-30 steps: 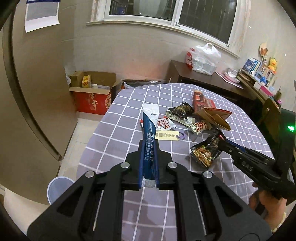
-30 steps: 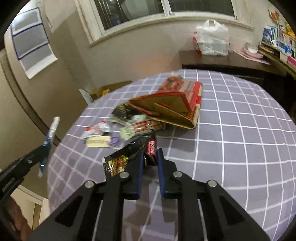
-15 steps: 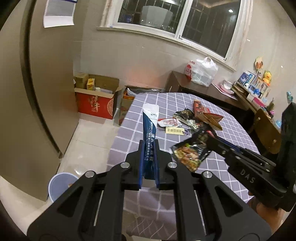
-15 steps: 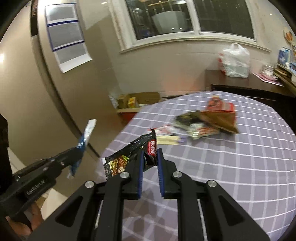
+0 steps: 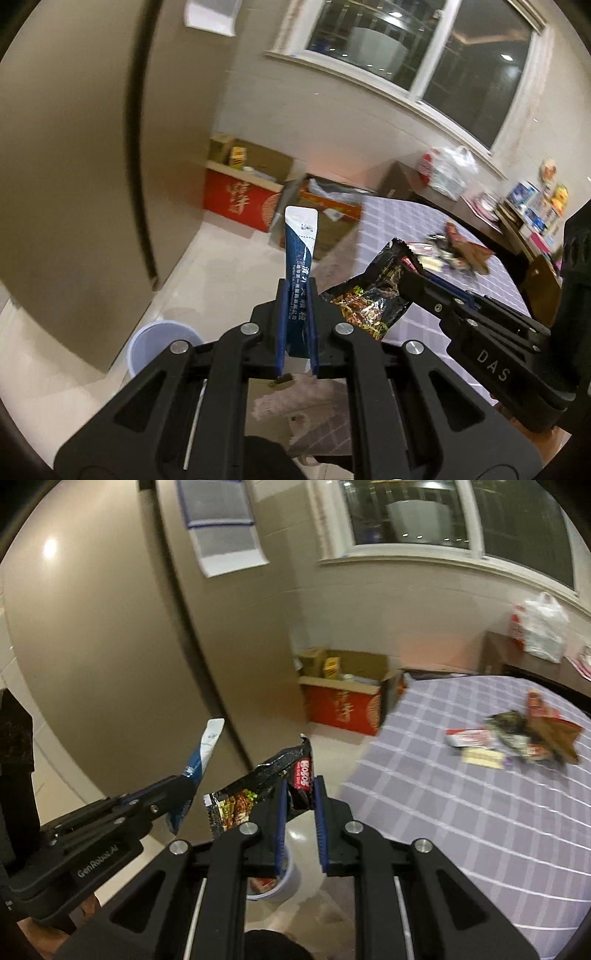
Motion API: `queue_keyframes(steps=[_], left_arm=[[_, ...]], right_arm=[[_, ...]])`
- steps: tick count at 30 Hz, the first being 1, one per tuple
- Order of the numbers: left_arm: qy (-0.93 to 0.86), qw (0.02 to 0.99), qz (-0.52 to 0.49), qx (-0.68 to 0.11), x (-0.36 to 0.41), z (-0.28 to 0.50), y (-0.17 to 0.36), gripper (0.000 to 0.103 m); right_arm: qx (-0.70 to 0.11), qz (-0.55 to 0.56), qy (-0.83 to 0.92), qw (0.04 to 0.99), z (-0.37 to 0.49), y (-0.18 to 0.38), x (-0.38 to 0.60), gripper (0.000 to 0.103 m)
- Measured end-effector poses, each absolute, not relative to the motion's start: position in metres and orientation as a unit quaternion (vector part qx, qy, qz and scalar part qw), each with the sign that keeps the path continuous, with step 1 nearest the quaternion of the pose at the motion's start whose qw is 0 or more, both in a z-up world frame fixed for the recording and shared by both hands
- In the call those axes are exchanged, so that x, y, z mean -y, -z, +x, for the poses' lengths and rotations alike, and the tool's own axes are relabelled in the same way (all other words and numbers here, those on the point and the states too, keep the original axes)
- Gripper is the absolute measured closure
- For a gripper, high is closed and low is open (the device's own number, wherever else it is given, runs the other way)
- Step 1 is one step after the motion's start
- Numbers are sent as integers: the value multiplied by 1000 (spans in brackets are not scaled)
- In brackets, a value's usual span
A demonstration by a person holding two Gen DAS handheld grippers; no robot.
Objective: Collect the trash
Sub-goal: 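Carry both items to the bin while the right tool drops the snack bag inside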
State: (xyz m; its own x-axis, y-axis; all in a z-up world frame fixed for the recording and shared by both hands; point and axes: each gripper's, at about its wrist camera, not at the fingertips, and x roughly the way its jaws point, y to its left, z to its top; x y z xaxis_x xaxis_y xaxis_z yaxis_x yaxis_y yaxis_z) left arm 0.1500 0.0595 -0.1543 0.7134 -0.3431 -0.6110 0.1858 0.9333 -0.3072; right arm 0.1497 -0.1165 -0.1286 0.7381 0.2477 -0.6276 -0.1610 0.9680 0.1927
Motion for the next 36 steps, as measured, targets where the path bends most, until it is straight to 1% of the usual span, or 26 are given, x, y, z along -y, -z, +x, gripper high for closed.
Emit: queue_keyframes(steps=[10,18,19,20,21,22,24,29,31,35,36], left_arm=[[69,911,-139,-381,-149,157,197,93],[27,900,-162,-403,-193,167,224,93],[21,899,-163,-405,-198,169,228,93],[15,899,-163,-407,-201,171,231,93],[9,897,-162,-412,-204,174,235,93],[6,895,-162,-415,-206,175,239,93],[0,892,-165,-422,-211,179,245,93],[-3,886,-159,-436,-210,185,257,93],[-1,885,-154,-439,-206,187,259,93],[2,883,-150,-445,-201,192,263,93],[4,882,-149,-448,-199,193,264,93]], right_arm=[[-382,39,-167,908,178,168,36,89],[-404,19,-188,895,203,198,-9,88],[-404,19,-192,894,207,202,-14,86],[-404,22,-201,892,215,207,-21,81],[-406,22,-204,891,217,212,-25,57],[-406,18,-200,891,222,216,-30,42],[-400,14,-198,895,224,224,-34,42],[-421,14,-196,885,224,244,-36,41],[-422,14,-192,886,222,247,-33,36],[-419,15,-178,890,217,246,-25,32],[-419,17,-176,891,216,245,-24,30]])
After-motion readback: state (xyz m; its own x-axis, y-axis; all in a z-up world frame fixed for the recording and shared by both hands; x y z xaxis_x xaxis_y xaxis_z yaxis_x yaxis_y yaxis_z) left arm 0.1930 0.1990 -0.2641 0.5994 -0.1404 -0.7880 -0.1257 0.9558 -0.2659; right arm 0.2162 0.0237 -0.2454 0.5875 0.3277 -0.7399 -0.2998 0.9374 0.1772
